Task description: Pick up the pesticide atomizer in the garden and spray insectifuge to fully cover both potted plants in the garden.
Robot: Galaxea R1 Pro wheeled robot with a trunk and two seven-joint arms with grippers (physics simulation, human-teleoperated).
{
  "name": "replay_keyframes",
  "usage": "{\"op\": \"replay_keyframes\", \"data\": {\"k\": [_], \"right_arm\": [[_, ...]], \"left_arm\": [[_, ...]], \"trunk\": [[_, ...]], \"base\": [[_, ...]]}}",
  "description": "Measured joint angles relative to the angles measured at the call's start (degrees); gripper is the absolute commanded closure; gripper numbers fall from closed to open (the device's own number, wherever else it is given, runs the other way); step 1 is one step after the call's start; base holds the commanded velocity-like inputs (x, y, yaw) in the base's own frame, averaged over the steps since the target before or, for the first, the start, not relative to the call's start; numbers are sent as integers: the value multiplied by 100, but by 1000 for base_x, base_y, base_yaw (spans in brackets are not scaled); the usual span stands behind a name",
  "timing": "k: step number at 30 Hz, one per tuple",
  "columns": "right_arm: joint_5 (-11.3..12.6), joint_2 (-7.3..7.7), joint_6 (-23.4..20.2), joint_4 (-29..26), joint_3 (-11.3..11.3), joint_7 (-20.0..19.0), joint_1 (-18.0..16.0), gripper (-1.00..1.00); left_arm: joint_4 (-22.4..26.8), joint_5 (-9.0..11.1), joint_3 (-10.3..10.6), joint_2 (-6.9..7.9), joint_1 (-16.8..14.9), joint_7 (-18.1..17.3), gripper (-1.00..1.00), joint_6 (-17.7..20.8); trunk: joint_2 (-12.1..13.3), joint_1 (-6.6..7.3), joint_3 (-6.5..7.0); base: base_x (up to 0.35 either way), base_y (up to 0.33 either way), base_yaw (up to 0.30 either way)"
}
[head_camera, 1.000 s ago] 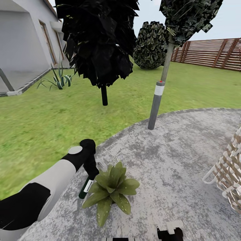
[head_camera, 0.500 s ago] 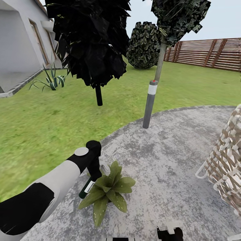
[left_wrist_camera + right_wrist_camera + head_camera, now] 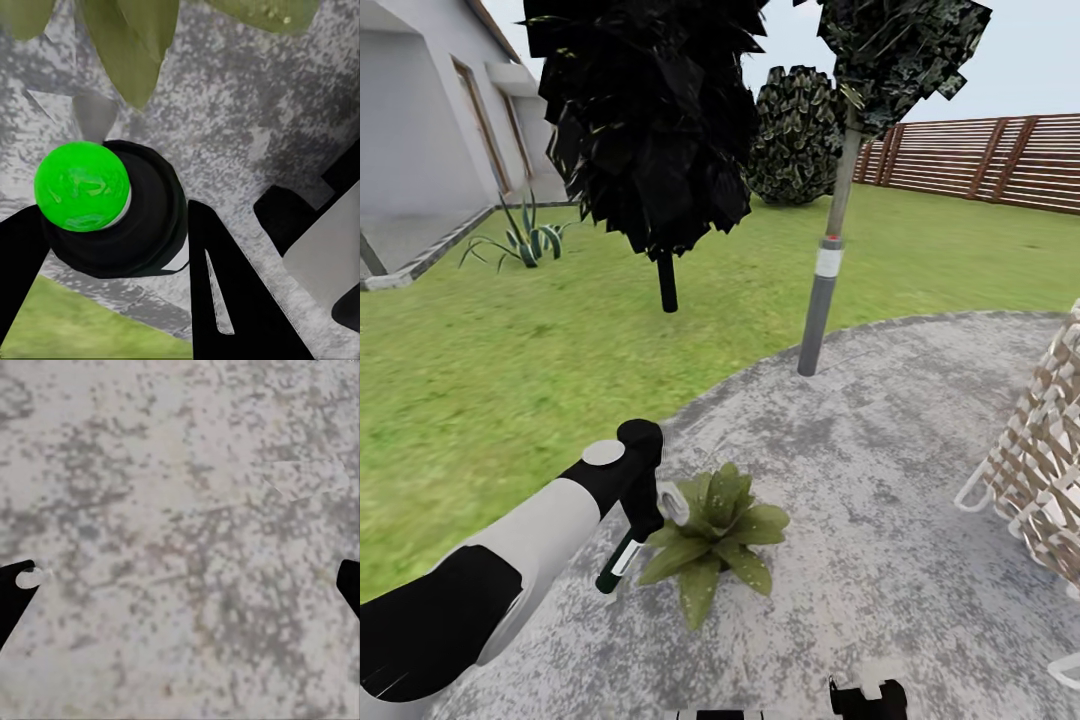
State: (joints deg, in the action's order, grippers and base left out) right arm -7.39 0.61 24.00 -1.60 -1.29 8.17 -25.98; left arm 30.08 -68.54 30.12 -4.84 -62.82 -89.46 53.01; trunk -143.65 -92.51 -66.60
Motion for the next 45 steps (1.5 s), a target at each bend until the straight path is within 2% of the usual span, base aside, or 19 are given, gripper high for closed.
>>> {"op": "replay_keyframes", "data": {"k": [7, 14, 17, 22, 33, 37, 40, 43, 45], "right_arm": [[0, 1, 3, 0, 0, 3, 0, -100], [0, 1, 2, -1, -1, 3, 1, -100], [0, 0, 1, -4, 0, 1, 0, -100], [0, 6, 8, 4, 0, 0, 0, -100], [0, 61, 7, 5, 0, 2, 0, -100], [0, 62, 10, 5, 0, 3, 0, -100], [0, 62, 9, 5, -1, 3, 0, -100], [0, 62, 5, 5, -1, 3, 0, -100], [0, 62, 7, 5, 0, 3, 0, -100]], "left_arm": [[1, -4, 9, 21, 31, 2, 100, -6], [-1, -12, 2, 62, 59, 3, 100, 0], [0, -27, 0, 71, 61, 1, 100, 0], [0, -211, -8, 62, 78, 0, 100, 15], [0, -237, -12, 71, 88, 1, 100, 67], [1, -250, -15, 200, 99, 3, 100, 82], [2, -245, -19, 400, 127, 3, 100, 92], [1, -241, -27, 460, 162, 3, 100, 170], [37, -225, -50, 442, 302, 3, 100, 225]], "trunk": [[0, 0, 0], [0, 0, 0], [0, 0, 0], [0, -1, 0], [0, 2, 0], [0, 0, 0], [0, 0, 0], [0, 0, 0], [0, 0, 0]], "base": [[0, 36, -14], [0, 31, -230], [-52, 249, -78], [-88, 293, -8], [70, 256, 0], [25, 23, 0], [3, 3, 0], [1, 1, -28], [0, 0, -16]]}}
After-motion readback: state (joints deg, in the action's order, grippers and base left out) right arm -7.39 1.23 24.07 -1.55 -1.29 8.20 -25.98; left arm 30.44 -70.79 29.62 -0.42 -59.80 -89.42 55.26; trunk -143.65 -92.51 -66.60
